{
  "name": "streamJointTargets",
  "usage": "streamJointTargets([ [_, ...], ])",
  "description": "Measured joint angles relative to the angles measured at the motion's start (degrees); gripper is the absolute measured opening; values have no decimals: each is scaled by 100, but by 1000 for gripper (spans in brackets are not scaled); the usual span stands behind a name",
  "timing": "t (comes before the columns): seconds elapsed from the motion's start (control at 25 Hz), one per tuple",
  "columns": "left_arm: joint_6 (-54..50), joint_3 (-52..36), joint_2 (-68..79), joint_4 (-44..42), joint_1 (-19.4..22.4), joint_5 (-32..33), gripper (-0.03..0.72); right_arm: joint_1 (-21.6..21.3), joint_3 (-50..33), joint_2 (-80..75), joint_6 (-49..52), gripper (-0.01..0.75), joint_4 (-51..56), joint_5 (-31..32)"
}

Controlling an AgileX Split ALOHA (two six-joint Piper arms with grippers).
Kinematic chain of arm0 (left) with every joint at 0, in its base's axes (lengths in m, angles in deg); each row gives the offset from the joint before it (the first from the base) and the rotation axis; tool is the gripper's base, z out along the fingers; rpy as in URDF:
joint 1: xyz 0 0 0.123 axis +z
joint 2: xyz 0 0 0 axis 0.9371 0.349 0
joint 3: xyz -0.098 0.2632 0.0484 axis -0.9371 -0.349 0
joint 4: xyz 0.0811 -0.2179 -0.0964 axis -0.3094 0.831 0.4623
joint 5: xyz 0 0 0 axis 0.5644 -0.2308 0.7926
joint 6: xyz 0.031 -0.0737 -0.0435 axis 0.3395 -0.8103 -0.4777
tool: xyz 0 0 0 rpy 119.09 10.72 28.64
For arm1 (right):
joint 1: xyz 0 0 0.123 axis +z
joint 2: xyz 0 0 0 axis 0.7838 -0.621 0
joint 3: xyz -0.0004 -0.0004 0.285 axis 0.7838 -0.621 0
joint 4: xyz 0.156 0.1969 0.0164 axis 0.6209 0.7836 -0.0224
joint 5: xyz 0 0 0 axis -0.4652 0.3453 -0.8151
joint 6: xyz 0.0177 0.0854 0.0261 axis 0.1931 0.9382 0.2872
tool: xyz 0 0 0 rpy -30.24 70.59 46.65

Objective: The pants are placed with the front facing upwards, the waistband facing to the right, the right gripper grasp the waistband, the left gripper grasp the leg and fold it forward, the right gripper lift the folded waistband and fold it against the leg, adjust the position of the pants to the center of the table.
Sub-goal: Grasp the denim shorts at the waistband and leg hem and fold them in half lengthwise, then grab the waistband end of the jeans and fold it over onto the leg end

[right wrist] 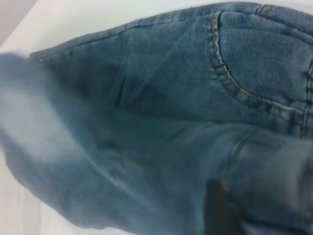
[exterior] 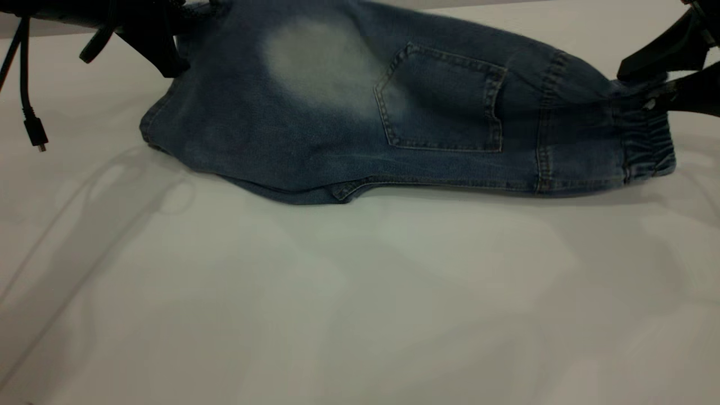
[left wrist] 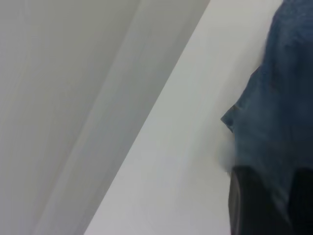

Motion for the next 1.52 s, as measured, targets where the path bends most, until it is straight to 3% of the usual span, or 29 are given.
streamJointTargets([
  [0.16, 0, 0, 0, 11, 0, 5, 212, 0, 0, 17, -5, 493, 0, 11],
  [0.32, 6, 0, 0, 24, 0, 32, 224, 0, 0, 17, 10, 558, 0, 48],
  [0.68, -172, -7, -5, 30, 0, 441, 271, 0, -6, 23, 1458, 567, -868, -149],
  [0.88, -345, -7, -5, 19, 0, 427, 272, 0, -6, 23, 2385, 563, -1763, 407],
  [1.08, -345, -7, -5, 19, -30, 433, 272, 0, 0, -208, 3005, 558, -2038, -80],
  [1.2, -387, -13, -5, 19, -115, 433, 272, 0, 120, -434, 2973, 558, -1624, -362],
  [1.52, -423, -13, -10, 19, -201, 433, 272, 0, 650, -909, 2073, 555, -620, -288],
])
